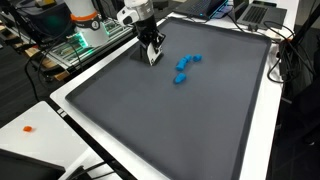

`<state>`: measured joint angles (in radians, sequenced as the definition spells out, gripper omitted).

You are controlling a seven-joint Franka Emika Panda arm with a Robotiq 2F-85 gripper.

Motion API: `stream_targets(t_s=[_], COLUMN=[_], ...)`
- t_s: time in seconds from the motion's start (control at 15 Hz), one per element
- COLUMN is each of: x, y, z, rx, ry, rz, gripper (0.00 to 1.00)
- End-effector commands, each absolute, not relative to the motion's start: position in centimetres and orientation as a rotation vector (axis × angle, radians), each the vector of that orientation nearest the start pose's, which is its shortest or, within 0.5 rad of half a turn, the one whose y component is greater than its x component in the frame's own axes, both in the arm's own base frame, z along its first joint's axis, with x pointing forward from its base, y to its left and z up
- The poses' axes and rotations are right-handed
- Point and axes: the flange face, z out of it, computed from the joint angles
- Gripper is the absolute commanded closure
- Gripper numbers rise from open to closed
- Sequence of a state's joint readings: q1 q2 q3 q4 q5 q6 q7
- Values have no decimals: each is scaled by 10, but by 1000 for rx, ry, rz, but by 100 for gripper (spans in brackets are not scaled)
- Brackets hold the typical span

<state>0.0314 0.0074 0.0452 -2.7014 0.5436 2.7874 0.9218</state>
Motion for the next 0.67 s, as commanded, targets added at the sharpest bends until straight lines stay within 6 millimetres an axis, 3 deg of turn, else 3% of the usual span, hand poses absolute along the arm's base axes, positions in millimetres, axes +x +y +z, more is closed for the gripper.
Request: stream_targets(t_s=[0.0, 0.6], x=[410, 411], y=[12, 15], z=[225, 219], rx=[-2267, -2278], ry=[1844, 1851], rz=[53, 72], gripper=[99, 99])
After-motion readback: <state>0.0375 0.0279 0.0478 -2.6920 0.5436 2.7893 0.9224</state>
